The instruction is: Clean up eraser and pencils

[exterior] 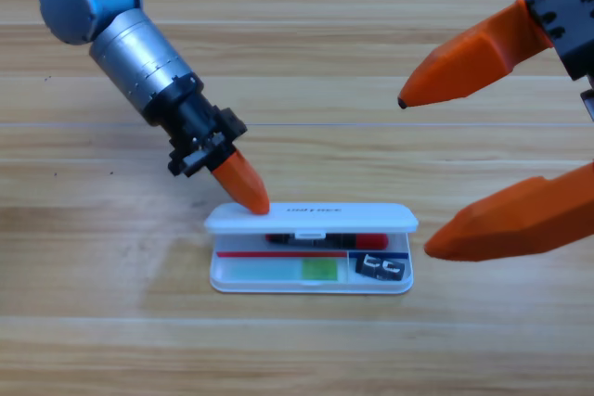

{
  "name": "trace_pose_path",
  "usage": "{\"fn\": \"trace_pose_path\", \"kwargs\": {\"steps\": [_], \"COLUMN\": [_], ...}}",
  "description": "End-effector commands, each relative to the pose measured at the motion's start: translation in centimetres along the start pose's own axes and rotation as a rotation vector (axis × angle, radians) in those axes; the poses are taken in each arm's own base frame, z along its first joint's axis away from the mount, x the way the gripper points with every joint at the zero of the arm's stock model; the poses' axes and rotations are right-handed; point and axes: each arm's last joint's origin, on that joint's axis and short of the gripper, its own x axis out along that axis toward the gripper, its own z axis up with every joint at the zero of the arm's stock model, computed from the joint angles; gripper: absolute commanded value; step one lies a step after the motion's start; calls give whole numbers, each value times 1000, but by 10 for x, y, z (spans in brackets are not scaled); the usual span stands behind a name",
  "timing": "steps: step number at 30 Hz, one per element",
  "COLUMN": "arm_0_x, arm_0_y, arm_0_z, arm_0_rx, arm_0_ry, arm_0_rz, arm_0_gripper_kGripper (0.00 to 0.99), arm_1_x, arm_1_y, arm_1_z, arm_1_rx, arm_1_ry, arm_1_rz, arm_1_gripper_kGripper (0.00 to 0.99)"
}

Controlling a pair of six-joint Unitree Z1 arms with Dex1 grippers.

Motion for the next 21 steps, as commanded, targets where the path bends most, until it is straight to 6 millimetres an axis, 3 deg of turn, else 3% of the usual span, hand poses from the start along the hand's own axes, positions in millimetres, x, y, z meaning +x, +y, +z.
{"fn": "trace_pose_path", "kwargs": {"steps": [1,21], "arm_0_x": [19,45], "arm_0_y": [-12,-29], "arm_0_z": [4,9], "arm_0_rx": [27,83], "arm_0_ry": [49,198], "arm_0_rz": [-23,160], "arm_0_gripper_kGripper": [0,0], "arm_1_x": [10,12], "arm_1_y": [-8,-9], "arm_1_z": [-6,-6], "arm_1_rx": [38,47], "arm_1_ry": [23,26], "arm_1_rz": [7,10], "arm_1_gripper_kGripper": [990,990]}}
